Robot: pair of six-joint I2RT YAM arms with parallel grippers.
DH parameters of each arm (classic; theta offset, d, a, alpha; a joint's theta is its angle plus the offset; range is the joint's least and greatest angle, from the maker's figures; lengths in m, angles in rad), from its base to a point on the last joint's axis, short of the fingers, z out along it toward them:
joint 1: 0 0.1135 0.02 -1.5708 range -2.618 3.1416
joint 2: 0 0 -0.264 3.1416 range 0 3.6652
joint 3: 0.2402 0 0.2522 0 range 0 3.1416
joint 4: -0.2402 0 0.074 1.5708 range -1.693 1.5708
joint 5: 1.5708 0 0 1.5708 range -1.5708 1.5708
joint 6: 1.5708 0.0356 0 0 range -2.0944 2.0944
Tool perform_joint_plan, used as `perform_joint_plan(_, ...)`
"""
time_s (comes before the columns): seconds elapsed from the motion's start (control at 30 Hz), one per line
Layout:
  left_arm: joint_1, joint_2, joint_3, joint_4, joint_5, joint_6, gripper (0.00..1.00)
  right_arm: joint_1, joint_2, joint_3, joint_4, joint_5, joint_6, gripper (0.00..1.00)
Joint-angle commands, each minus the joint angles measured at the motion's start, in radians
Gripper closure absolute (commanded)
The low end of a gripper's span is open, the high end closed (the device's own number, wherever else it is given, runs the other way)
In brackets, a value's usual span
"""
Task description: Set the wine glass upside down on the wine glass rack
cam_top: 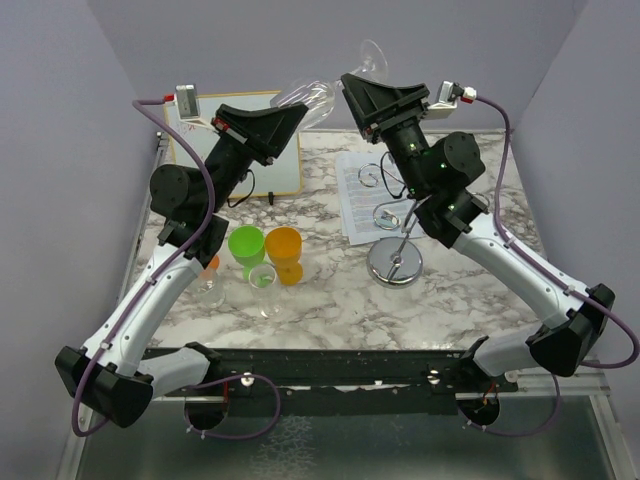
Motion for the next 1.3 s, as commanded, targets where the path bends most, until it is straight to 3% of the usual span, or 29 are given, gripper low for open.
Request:
perform_joint_plan(0.0,-0.005,-0.023,-0.009,0.085,0.024,-0.013,1.0,0.006,0.035,0.038,0.004,-0.002,0.025,0.46)
perform_joint_plan(0.23,-0.005,-0.013,-0.012,0.111,0.053,-0.015,1.0,0.007,0.05,0.042,0.026,-0.044,0.044,0.61)
perform_joint_plan(0.47,-0.007,-0.007,-0.022,0.127,0.081,-0.027,1.0,0.007,0.087,0.057,0.081,-0.102,0.068,0.66)
perform_joint_plan(0.57,-0.007,-0.016,-0.031,0.132,0.091,-0.018,1.0,0.007,0.099,0.06,0.106,-0.112,0.071,0.78)
perform_joint_plan(0.63,-0.007,-0.023,-0.044,0.132,0.089,-0.019,1.0,0.007,0.095,0.05,0.126,-0.112,0.06,0.93)
perform_joint_plan(0.7,-0.006,-0.035,-0.065,0.131,0.078,-0.021,0.86,0.007,0.079,0.037,0.122,-0.101,0.035,0.99)
perform_joint_plan(0.83,-0.006,-0.081,-0.125,0.126,0.042,-0.002,0.47,0.006,0.014,-0.002,0.089,-0.08,-0.062,0.99)
perform_joint_plan(0.93,-0.006,-0.133,-0.19,0.108,0.011,0.02,0.26,0.006,-0.081,-0.037,-0.012,-0.078,-0.141,0.99)
perform_joint_plan(1.2,-0.005,-0.28,-0.253,-0.098,0.001,0.167,0.03,0.005,-0.333,-0.071,-0.371,-0.159,-0.396,0.99)
perform_joint_plan(1.27,-0.005,-0.3,-0.232,-0.172,0.005,0.216,0.01,0.006,-0.39,-0.073,-0.444,-0.175,-0.448,1.0)
